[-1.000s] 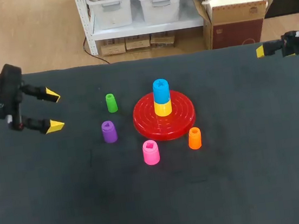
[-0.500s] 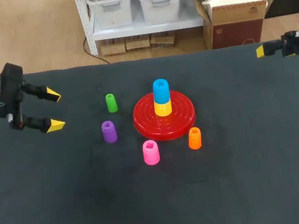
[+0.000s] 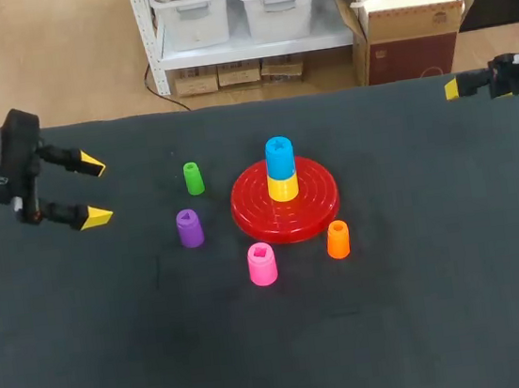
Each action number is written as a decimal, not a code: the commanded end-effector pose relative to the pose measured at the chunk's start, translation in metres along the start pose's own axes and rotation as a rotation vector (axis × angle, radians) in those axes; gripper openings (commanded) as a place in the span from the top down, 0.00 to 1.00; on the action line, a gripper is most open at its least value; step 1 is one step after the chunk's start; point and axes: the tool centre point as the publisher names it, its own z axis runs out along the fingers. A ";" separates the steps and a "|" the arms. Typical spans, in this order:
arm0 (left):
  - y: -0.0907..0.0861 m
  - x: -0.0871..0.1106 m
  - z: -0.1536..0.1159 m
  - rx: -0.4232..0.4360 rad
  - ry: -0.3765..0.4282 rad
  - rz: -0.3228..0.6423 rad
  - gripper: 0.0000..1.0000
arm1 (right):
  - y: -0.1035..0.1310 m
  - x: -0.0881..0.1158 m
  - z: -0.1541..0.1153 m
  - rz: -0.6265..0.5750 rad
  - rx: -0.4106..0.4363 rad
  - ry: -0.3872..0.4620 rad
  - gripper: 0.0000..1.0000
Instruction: Pick up and stack the cylinders on the red base in this order: pink,purple,orange,green
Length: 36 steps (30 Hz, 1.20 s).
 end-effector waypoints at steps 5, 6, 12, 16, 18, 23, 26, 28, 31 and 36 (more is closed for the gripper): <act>0.001 0.001 0.000 0.002 -0.002 0.001 0.00 | 0.037 0.000 0.018 -0.195 -0.049 0.141 0.00; 0.001 0.001 0.000 0.002 -0.002 0.001 0.00 | 0.049 0.002 0.022 -0.268 -0.039 0.174 0.00; 0.001 0.001 0.000 0.002 -0.002 0.001 0.00 | 0.127 0.033 0.043 -0.597 -0.146 0.363 0.00; 0.001 0.001 0.000 0.002 -0.002 0.001 0.00 | 0.169 0.059 0.057 -0.756 -0.189 0.464 0.00; 0.001 0.001 0.000 0.002 -0.002 0.001 0.00 | 0.185 0.071 0.066 -0.800 -0.185 0.510 0.00; 0.001 0.001 0.000 0.002 -0.002 0.001 0.00 | 0.215 0.099 0.088 -0.928 -0.201 0.650 0.00; 0.001 0.001 0.000 0.002 -0.002 0.001 0.00 | 0.227 0.113 0.102 -0.994 -0.188 0.704 0.00; 0.001 0.001 0.000 0.002 -0.002 0.001 0.00 | 0.235 0.121 0.109 -1.046 -0.191 0.727 0.00; 0.001 0.001 0.000 0.002 -0.002 0.001 0.00 | 0.243 0.131 0.115 -1.069 -0.204 0.747 0.00; 0.001 0.001 0.000 0.002 -0.002 0.001 0.00 | 0.247 0.144 0.124 -1.073 -0.215 0.810 0.00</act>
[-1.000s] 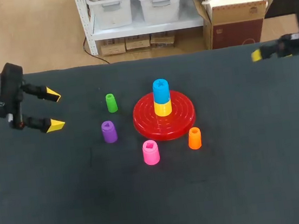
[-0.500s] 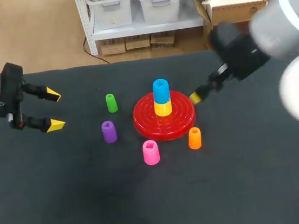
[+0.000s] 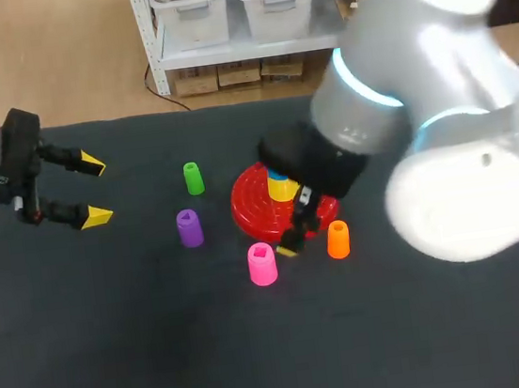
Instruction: Pick up and stack the cylinders on the red base in this order: pink,purple,orange,green
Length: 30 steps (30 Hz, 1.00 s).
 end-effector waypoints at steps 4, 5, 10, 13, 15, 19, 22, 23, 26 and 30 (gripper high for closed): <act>0.001 0.001 0.000 0.002 -0.003 0.002 0.00 | -0.003 -0.013 0.021 -0.190 -0.116 0.260 0.00; 0.001 0.001 0.000 0.002 -0.003 0.002 0.00 | -0.003 -0.014 0.023 -0.182 -0.113 0.259 0.00; 0.001 0.001 0.000 0.002 -0.003 0.002 0.00 | 0.001 -0.013 0.035 -0.204 -0.073 0.281 0.00; 0.001 0.001 0.000 0.002 -0.003 0.002 0.00 | 0.002 -0.013 0.041 -0.199 -0.047 0.277 0.00; 0.001 0.001 0.000 0.002 -0.003 0.002 0.00 | 0.002 -0.014 0.043 -0.186 -0.039 0.266 0.00; 0.001 0.001 0.000 0.002 -0.003 0.002 0.00 | 0.000 -0.013 0.047 -0.196 0.001 0.260 0.00; 0.001 0.001 0.000 0.002 -0.003 0.002 0.00 | 0.000 -0.012 0.049 -0.180 0.029 0.235 0.00; 0.001 0.001 0.000 0.002 -0.003 0.002 0.00 | 0.000 -0.011 0.049 -0.173 0.033 0.227 0.00; 0.001 0.001 0.000 0.002 -0.003 0.002 0.00 | 0.002 -0.010 0.051 -0.175 0.034 0.226 0.00; 0.001 0.001 0.000 0.002 -0.003 0.002 0.00 | 0.005 -0.010 0.053 -0.183 0.031 0.236 0.00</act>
